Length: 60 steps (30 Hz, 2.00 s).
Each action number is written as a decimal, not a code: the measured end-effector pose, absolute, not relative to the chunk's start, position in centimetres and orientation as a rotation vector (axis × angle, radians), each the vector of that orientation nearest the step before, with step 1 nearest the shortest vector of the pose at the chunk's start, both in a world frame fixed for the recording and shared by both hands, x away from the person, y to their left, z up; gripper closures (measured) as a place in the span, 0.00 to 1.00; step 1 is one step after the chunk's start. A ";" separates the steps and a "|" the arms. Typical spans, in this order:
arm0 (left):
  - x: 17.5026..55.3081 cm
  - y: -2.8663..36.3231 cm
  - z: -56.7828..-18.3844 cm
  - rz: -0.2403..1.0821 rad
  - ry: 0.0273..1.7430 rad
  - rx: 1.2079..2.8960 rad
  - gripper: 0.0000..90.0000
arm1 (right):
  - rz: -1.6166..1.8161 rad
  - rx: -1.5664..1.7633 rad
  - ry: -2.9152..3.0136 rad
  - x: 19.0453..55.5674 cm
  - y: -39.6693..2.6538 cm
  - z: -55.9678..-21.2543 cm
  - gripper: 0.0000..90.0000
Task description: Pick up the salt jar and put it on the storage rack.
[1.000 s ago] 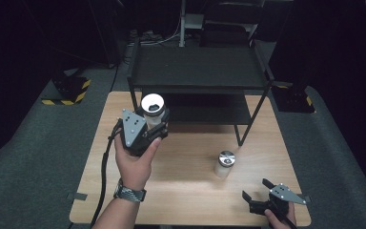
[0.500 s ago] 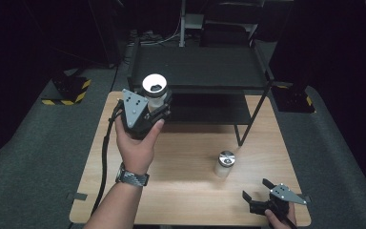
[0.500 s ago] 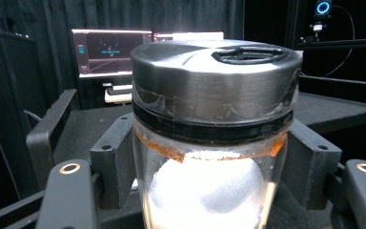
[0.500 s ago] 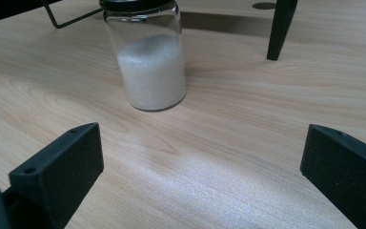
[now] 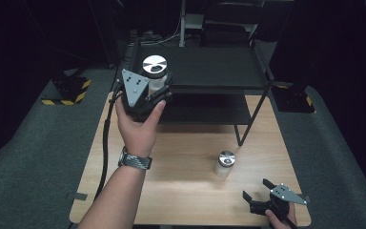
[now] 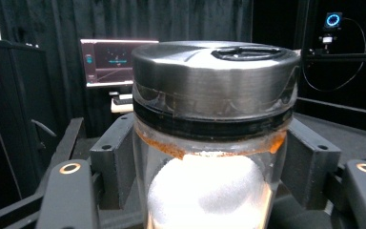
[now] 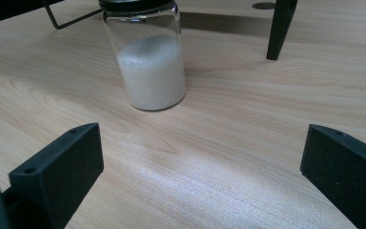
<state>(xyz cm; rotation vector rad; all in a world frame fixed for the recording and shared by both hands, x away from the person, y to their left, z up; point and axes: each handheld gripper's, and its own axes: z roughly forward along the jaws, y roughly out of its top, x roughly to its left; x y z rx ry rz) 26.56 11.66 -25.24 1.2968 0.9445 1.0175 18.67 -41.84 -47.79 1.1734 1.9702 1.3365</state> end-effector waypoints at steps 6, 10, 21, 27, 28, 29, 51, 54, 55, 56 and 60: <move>27.9 11.2 -24.7 1.035 0.940 1.287 0.35 | 1.341 1.180 1.968 18.6 -41.9 -47.8 0.00; 28.8 10.8 -24.4 1.047 0.944 1.287 0.35 | 1.343 1.181 1.969 18.6 -41.9 -47.8 0.00; 31.8 9.7 -23.7 1.037 1.008 1.301 0.35 | 1.343 1.181 1.972 18.7 -42.0 -47.8 0.00; 33.2 9.0 -23.9 1.044 1.027 1.320 0.35 | 1.350 1.178 1.969 18.7 -42.1 -47.8 0.00; 33.4 9.0 -23.9 1.035 1.027 1.318 0.35 | 1.349 1.176 1.970 18.6 -42.0 -47.8 0.00; 33.6 8.9 -23.9 1.041 1.029 1.320 0.35 | 1.347 1.174 1.970 18.6 -42.0 -47.8 0.00; 35.4 8.3 -24.6 1.015 1.042 1.307 0.34 | 1.361 1.177 1.969 18.7 -42.2 -47.9 0.00; 35.5 8.4 -24.6 1.011 1.044 1.308 0.34 | 1.360 1.177 1.969 18.7 -42.2 -47.9 0.00; 35.5 8.4 -24.6 1.011 1.044 1.308 0.34 | 1.360 1.177 1.968 18.7 -42.2 -47.9 0.00; 35.5 8.4 -24.6 1.011 1.044 1.307 0.34 | 1.361 1.177 1.967 18.7 -42.2 -47.9 0.00; 35.4 8.3 -24.5 1.008 1.048 1.303 0.34 | 1.362 1.176 1.964 18.6 -42.2 -47.9 0.00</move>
